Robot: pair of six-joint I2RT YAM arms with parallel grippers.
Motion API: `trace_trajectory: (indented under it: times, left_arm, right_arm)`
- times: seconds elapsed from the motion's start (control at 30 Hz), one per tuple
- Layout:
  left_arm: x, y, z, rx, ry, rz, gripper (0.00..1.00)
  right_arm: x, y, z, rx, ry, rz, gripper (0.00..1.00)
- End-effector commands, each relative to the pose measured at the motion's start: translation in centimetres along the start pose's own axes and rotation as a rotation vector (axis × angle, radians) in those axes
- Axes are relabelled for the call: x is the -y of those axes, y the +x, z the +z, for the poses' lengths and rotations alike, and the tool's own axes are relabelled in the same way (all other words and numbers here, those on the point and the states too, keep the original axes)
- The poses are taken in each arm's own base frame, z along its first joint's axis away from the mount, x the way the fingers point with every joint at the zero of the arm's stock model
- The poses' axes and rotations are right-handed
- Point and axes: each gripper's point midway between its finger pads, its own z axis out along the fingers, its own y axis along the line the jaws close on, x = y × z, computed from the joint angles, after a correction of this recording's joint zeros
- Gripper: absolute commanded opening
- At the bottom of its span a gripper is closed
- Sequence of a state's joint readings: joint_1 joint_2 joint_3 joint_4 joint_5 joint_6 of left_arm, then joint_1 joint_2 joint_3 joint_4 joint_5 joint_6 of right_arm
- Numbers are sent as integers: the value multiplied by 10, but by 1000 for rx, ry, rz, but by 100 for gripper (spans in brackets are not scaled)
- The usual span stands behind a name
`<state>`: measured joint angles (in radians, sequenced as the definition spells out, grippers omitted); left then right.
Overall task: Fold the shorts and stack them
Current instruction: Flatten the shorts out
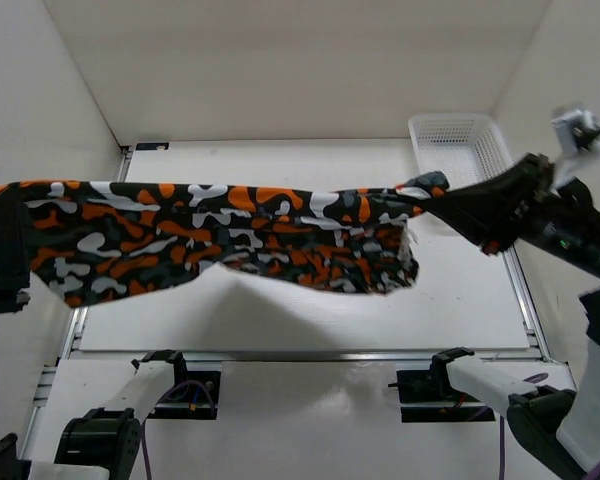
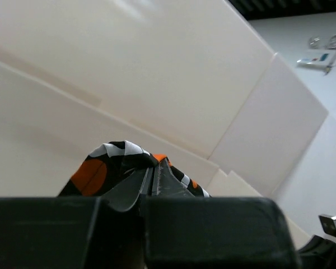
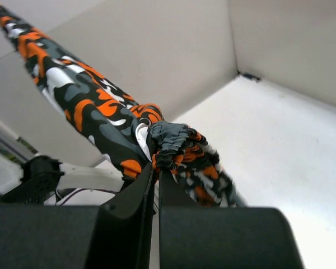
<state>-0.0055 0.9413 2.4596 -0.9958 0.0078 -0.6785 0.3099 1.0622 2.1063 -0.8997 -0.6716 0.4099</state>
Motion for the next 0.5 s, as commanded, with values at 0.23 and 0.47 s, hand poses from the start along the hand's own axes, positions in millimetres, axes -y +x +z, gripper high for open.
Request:
trace_trajectory:
  times: [0.23, 0.47]
  left_arm:
    - [-100, 110, 114, -271, -251, 78, 10]
    - [-230, 263, 158, -592, -523, 113, 10]
  right_arm:
    - [74, 46, 13, -67, 263, 130, 1]
    - [219, 154, 57, -308, 585, 276, 1]
